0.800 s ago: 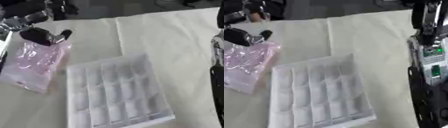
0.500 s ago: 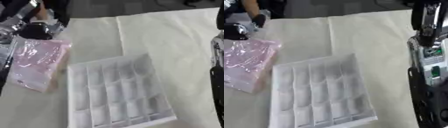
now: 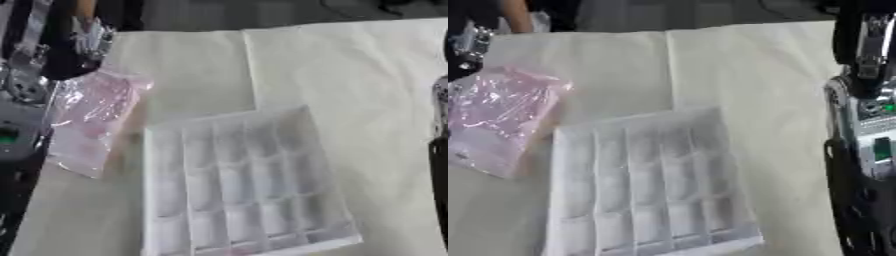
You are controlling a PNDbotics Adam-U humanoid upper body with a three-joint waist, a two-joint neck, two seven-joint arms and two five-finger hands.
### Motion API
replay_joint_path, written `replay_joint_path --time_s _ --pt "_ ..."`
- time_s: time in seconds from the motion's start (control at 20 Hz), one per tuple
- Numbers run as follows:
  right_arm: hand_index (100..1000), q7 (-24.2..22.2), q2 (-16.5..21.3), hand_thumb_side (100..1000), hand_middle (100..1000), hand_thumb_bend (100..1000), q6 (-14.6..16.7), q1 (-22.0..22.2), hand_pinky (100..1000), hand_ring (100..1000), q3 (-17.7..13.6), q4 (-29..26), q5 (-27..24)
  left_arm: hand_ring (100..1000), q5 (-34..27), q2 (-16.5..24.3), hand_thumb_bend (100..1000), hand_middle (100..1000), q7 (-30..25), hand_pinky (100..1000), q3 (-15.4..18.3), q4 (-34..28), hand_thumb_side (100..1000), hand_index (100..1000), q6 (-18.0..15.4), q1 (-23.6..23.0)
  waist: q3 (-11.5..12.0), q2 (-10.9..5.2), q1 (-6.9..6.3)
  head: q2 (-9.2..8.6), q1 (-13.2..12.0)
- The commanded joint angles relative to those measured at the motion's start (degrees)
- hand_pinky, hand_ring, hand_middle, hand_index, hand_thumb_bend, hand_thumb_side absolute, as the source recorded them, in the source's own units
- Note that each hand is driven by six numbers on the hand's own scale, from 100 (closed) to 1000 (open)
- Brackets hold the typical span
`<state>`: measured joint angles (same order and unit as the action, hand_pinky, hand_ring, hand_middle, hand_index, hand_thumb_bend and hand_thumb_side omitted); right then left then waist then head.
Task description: Pick up objects on the table and place them in the box.
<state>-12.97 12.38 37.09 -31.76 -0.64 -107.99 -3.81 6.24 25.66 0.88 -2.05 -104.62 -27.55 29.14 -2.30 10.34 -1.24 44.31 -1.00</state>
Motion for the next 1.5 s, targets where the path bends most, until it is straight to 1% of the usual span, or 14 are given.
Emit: replay_joint_path --time_s 0.05,0.2,0.4,1.35,1.45,1.5 --pt "713 -0.2 0.55 651 799 100 0.08 -0.62 387 632 -0.54 -0.43 -0.22 909 -4.06 -0.81 100 982 0.74 755 0.89 -2.29 769 973 -0.01 0.62 0.17 -0.58 0.13 -0.19 -1.6" --pt "713 -0.3 0.43 651 799 100 0.11 -0.62 387 632 -0.62 -0.36 -0.16 910 -7.29 -2.33 100 982 1.02 758 0.66 -3.36 773 973 0.23 1.24 0.08 -0.46 0.27 -0.19 -2.78" --pt "712 -0.25 0.55 650 799 100 0.22 -0.78 385 632 -0.8 -0.29 -0.17 906 -8.6 -3.0 100 980 0.6 753 0.7 -4.0 782 971 0.54 1.44 -0.27 -0.17 0.4 -0.19 -2.82" --pt "712 -0.73 0.58 648 800 100 0.12 -0.62 384 632 -0.98 -0.36 -0.46 899 -7.96 -3.12 100 975 0.63 742 0.93 -4.17 782 965 0.78 0.98 -0.25 0.13 0.23 -0.19 -2.23" --pt "711 -0.81 0.55 648 801 100 0.05 -0.52 383 632 -1.0 -0.4 -0.52 898 -7.99 -3.17 100 974 0.7 740 0.94 -4.2 783 965 0.78 0.94 -0.25 0.14 0.19 -0.19 -1.87" --pt "711 -0.88 0.55 648 801 100 0.02 -0.48 382 631 -0.98 -0.4 -0.55 897 -8.0 -3.15 100 974 0.7 739 0.93 -4.21 783 964 0.78 0.92 -0.28 0.16 0.17 -0.19 -1.07"
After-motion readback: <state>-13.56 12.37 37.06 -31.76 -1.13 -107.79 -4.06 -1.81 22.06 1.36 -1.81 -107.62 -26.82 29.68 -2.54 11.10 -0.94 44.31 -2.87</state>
